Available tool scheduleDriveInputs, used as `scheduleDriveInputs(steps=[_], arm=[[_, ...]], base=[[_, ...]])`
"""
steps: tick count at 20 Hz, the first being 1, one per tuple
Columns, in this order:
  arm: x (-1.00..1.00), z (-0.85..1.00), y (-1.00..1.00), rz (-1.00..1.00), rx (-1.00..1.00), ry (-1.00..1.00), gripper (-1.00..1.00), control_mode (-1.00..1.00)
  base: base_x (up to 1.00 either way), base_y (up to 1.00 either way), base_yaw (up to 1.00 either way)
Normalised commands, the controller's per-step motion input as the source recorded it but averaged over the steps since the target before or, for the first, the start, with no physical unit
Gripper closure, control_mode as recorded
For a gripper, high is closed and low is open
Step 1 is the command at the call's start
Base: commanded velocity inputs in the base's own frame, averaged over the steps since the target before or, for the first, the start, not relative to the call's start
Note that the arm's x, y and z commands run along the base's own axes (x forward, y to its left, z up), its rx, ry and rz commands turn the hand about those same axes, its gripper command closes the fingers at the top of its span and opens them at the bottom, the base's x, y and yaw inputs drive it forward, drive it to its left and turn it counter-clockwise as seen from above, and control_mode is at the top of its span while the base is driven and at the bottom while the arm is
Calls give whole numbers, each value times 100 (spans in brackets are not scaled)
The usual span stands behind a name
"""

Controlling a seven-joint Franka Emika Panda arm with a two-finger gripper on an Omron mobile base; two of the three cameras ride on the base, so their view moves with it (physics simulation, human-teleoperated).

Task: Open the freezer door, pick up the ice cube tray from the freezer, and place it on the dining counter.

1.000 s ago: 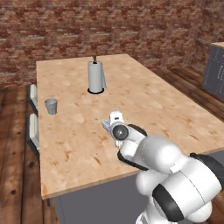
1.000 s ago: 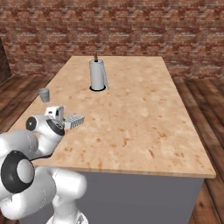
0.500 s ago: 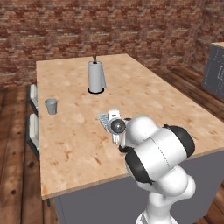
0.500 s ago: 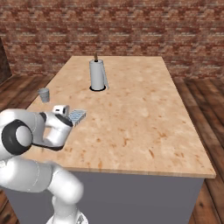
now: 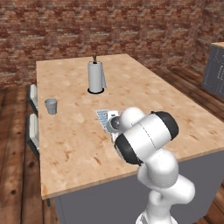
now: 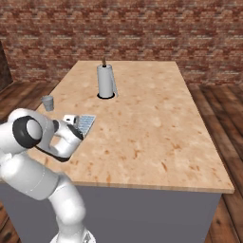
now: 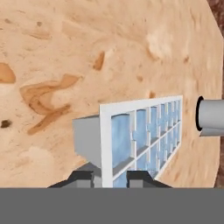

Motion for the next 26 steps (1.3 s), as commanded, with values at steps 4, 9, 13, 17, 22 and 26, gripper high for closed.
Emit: scheduleDriveInputs(steps=[4,9,13,17,22,26], arm=[[15,8,0,0,0,3,-100,-100],[3,47,0,0,0,1,-100,-100],[0,73,0,0,0,0,-100,-100],[0,96,0,0,0,0,-100,-100],[0,97,0,0,0,0,-100,-100],[0,100,0,-2,0,4,-100,-100]], base=[[0,0,0],[0,0,0],[0,0,0],[0,0,0],[0,0,0],[0,0,0]])
